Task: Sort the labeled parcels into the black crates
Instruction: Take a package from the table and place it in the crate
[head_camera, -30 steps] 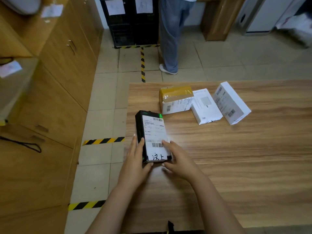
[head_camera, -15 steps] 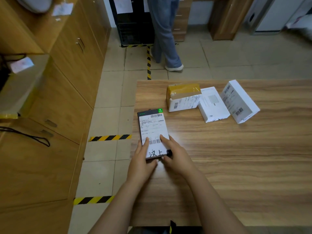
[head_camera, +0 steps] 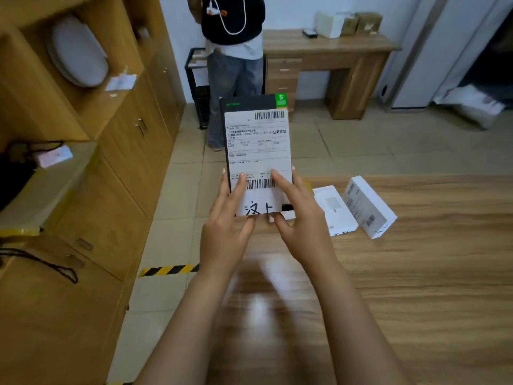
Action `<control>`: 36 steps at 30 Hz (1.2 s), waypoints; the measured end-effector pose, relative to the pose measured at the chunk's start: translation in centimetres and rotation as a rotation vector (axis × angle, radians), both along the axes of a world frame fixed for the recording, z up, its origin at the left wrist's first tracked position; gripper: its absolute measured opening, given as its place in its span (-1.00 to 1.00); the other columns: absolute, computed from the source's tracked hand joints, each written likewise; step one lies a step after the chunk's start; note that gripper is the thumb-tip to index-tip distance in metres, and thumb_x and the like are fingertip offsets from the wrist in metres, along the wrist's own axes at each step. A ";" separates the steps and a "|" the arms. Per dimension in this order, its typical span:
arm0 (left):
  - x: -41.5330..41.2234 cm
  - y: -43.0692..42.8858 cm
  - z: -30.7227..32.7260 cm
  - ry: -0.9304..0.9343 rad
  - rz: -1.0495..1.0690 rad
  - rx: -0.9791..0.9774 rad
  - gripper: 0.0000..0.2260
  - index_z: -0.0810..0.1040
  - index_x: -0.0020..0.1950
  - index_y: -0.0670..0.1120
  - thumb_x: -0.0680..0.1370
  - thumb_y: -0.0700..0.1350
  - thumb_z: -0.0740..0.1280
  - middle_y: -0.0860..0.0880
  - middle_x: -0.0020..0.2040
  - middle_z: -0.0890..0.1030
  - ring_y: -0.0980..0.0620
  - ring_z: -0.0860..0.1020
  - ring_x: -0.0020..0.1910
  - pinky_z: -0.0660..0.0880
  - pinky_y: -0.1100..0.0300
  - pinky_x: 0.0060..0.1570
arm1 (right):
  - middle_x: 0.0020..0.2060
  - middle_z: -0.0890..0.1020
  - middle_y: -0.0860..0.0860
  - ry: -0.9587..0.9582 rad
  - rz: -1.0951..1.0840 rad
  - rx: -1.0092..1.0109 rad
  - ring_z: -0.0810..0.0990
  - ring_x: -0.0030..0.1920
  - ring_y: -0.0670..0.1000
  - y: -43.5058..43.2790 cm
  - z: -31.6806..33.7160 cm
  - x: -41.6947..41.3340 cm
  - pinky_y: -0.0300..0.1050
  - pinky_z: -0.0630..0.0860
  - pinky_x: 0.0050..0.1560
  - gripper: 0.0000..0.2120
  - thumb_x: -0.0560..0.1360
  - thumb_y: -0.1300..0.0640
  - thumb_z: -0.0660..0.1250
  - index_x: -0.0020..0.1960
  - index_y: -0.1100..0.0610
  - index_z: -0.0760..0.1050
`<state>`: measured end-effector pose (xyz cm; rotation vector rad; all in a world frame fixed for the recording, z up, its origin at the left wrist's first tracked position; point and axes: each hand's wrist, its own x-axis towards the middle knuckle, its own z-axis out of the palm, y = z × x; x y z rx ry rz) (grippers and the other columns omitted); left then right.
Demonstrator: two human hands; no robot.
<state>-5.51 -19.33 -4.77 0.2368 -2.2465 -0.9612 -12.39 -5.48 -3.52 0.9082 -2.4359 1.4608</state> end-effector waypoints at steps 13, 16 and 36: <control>-0.7 2.5 12.3 0.426 -0.117 -0.288 -0.34 0.35 0.47 -0.15 0.41 -0.38 0.49 -0.11 0.52 0.21 0.02 0.24 0.51 0.29 0.42 0.33 | 0.46 0.21 0.08 0.405 -0.115 -0.138 0.39 0.37 0.02 3.8 12.1 1.1 -0.41 0.34 0.28 -0.25 0.36 0.49 0.39 0.44 -0.02 0.36; -0.5 3.5 13.6 0.475 -0.142 -0.306 -0.33 0.35 0.47 -0.15 0.41 -0.38 0.48 -0.11 0.51 0.21 0.10 0.21 0.51 0.29 0.43 0.33 | 0.46 0.20 0.08 0.450 -0.136 -0.135 0.38 0.39 0.05 4.9 13.2 1.6 -0.29 0.40 0.31 -0.24 0.37 0.46 0.41 0.44 -0.05 0.34; 1.5 12.1 14.1 0.503 -0.258 -0.310 -0.37 0.38 0.44 -0.19 0.41 -0.37 0.49 -0.16 0.51 0.26 0.02 0.22 0.52 0.43 0.18 0.32 | 0.53 0.11 -0.04 0.478 -0.269 -0.122 0.36 0.39 -0.09 13.8 13.7 5.8 -0.40 0.41 0.23 -0.24 0.39 0.46 0.40 0.46 -0.08 0.34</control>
